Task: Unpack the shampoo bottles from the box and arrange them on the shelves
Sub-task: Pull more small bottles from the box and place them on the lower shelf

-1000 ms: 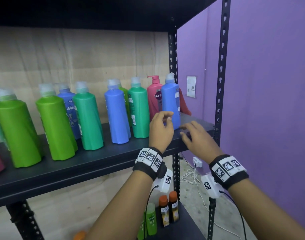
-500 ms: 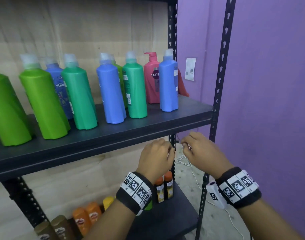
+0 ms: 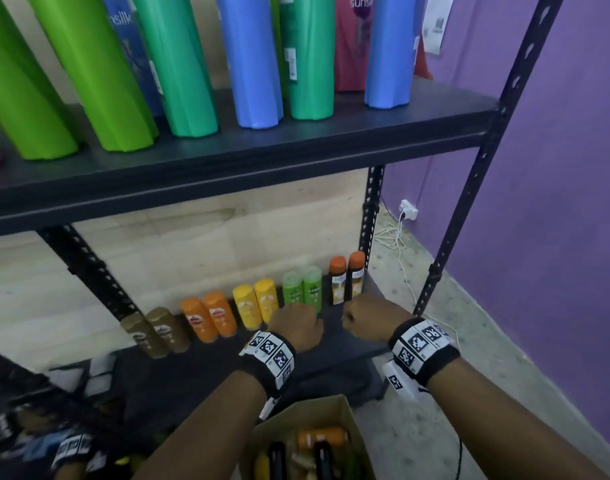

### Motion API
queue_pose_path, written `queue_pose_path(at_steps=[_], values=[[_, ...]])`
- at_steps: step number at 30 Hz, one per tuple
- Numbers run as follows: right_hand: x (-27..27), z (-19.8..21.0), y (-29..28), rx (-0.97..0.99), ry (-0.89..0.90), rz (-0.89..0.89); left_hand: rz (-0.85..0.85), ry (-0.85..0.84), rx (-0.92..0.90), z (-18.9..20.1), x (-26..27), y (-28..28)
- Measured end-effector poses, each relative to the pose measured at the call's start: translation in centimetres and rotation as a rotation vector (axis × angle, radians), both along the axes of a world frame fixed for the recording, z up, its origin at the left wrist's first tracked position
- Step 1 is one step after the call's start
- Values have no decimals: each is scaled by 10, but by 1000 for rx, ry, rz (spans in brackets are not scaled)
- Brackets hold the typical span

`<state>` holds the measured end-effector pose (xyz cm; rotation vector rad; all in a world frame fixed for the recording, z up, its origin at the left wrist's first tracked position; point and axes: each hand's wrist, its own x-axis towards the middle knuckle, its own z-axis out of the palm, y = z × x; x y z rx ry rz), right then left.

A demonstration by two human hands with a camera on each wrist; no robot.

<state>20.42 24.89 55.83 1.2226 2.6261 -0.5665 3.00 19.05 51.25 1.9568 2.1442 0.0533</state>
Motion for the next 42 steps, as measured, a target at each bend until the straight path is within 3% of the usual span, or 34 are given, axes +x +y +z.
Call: queue_pose_path(at_steps=[6, 13, 17, 21, 23, 26, 32, 37, 42], values=[[-11, -68, -43, -156, -143, 36, 79, -63, -232, -74, -15, -49], [-29, -118, -80, -393, -291, 45, 120, -129, -373, -119, -32, -108], [-37, -141, -95, -436, -258, -9, 140, -185, -420, -139, -42, -136], [-46, -169, -107, -472, -214, -40, 143, -267, -352, -163, -48, -157], [-45, -188, -111, -506, -220, -65, 140, -243, -472, -175, -46, -164], [-33, -220, -111, -578, -261, -57, 202, -240, -650, -191, -37, -169], [14, -281, -102, -761, -319, 9, 449, -300, -785, -242, -3, -159], [52, -324, -78, -813, -328, -41, 401, -270, -822, -284, 38, -136], [65, -383, -65, -867, -313, -145, 390, -231, -874, -352, 69, -140]])
